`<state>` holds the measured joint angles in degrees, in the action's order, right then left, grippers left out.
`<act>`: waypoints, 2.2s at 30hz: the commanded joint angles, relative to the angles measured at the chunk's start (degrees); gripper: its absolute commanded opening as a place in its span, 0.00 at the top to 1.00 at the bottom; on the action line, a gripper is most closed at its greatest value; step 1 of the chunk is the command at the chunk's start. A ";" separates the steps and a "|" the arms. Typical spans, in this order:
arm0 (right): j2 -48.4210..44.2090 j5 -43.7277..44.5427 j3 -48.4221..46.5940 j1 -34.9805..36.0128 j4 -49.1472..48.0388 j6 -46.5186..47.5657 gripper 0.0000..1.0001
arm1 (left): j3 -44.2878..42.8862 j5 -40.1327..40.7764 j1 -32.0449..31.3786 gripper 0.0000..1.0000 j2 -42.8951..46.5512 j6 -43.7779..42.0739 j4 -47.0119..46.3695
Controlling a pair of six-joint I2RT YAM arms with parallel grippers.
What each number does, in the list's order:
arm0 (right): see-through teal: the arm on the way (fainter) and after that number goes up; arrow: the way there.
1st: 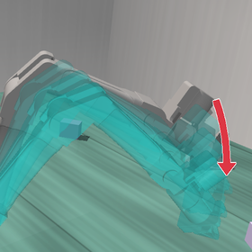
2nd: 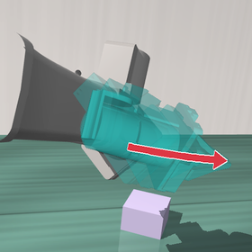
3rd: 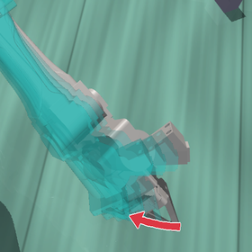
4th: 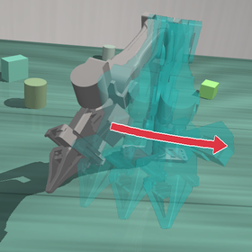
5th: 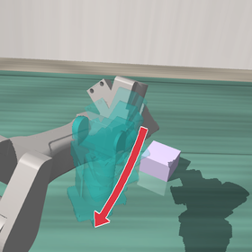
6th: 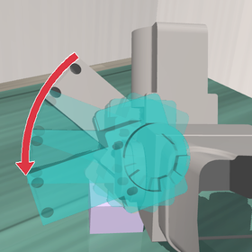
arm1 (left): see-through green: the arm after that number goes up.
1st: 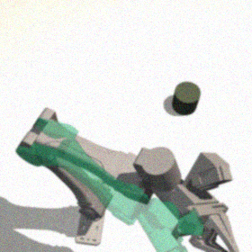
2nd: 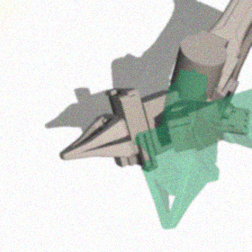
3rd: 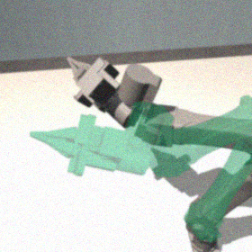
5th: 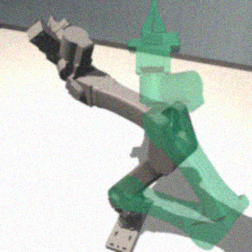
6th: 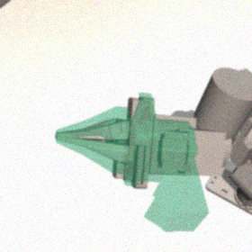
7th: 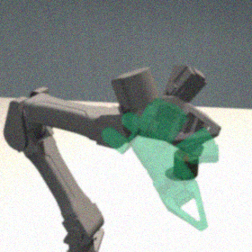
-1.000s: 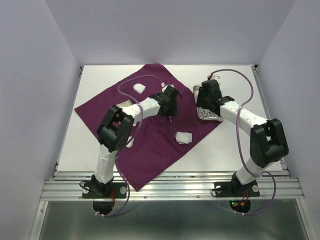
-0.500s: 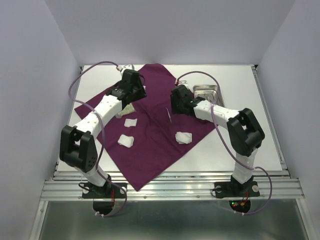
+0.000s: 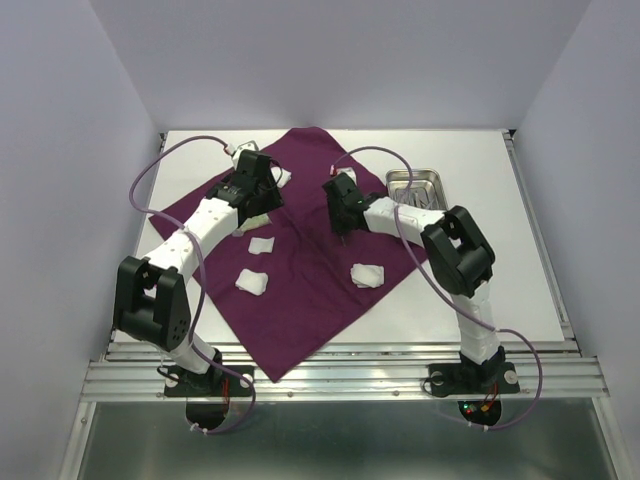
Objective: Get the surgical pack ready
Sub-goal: Pick up the medical item from the surgical kit, then place the medical item in the container.
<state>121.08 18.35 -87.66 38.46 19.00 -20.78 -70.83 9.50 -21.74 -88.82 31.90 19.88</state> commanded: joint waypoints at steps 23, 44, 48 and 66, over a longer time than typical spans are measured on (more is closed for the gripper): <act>-13.75 11.00 2.48 0.49 -3.54 1.96 0.91 | 0.78 1.49 0.20 0.49 -0.57 -1.14 -1.24; -20.01 11.62 17.43 -16.48 -7.22 2.58 0.89 | 0.78 -0.88 0.20 0.49 -1.80 -1.14 -2.30; -17.81 10.92 17.08 -16.48 -8.37 3.20 0.85 | 1.04 -0.71 0.20 0.49 -1.62 -1.14 -2.30; -16.24 9.60 15.94 -24.13 -4.42 -2.51 0.63 | 0.16 -0.88 0.20 0.50 -2.41 -1.31 -2.04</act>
<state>104.60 28.42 -70.35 15.11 13.30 -20.38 -69.73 8.51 -21.65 -91.07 31.46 18.61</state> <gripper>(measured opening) 0.379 0.508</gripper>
